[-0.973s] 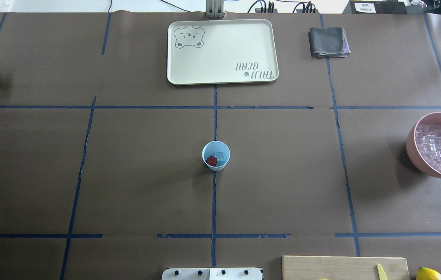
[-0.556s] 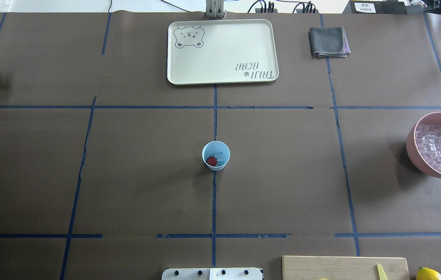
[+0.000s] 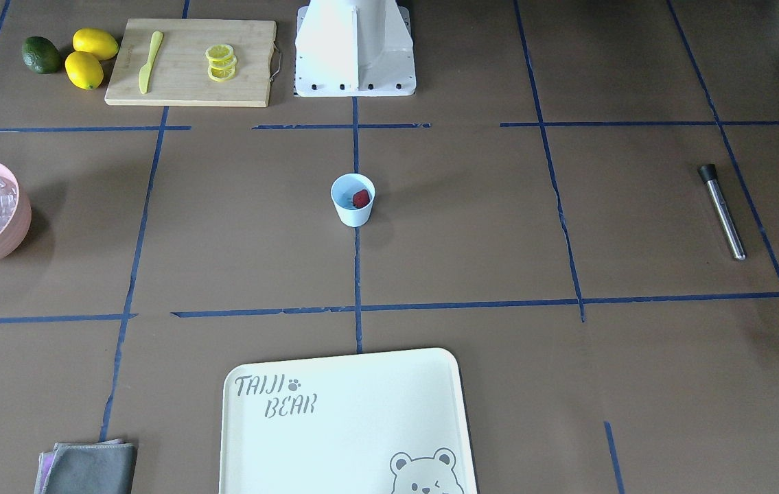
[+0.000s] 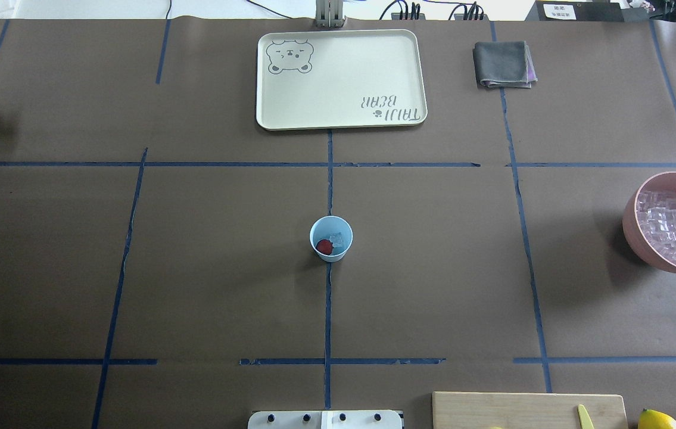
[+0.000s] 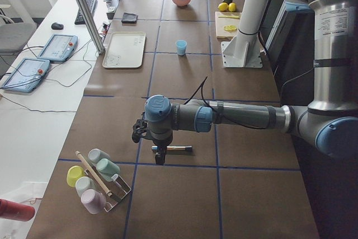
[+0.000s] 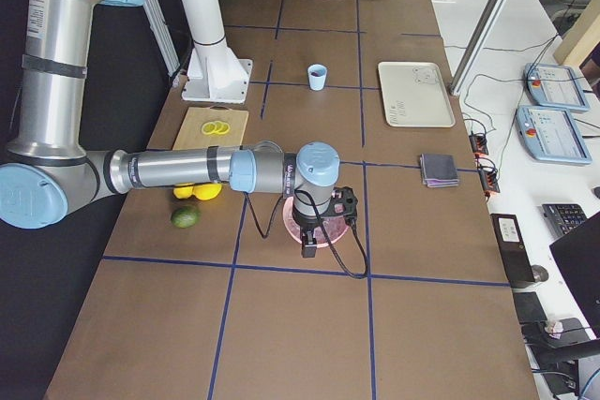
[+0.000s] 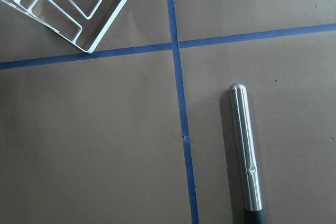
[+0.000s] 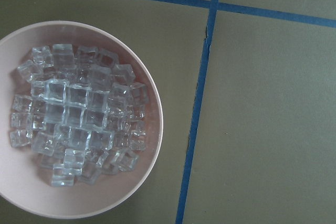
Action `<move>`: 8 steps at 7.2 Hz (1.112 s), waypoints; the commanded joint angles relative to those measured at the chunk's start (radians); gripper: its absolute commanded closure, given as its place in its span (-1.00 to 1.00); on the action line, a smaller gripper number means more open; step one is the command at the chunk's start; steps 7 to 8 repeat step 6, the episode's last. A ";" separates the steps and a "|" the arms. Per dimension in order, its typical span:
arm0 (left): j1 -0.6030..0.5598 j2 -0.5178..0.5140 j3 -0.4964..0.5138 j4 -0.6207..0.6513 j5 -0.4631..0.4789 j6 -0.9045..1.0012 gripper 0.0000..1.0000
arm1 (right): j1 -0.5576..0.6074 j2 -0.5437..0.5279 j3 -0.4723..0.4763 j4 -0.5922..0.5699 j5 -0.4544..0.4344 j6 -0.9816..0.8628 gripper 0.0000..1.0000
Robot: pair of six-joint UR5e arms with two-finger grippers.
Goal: Mash ice and strawberries in cup
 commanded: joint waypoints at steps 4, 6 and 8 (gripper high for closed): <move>0.000 0.003 -0.001 0.007 0.000 0.003 -1.00 | -0.004 0.002 -0.013 0.022 -0.009 0.002 -0.99; -0.003 0.018 -0.020 0.009 0.000 0.003 -1.00 | -0.004 0.017 -0.014 0.020 -0.012 0.004 -0.99; -0.003 0.018 -0.020 0.009 0.000 0.003 -1.00 | -0.004 0.017 -0.014 0.020 -0.012 0.004 -0.99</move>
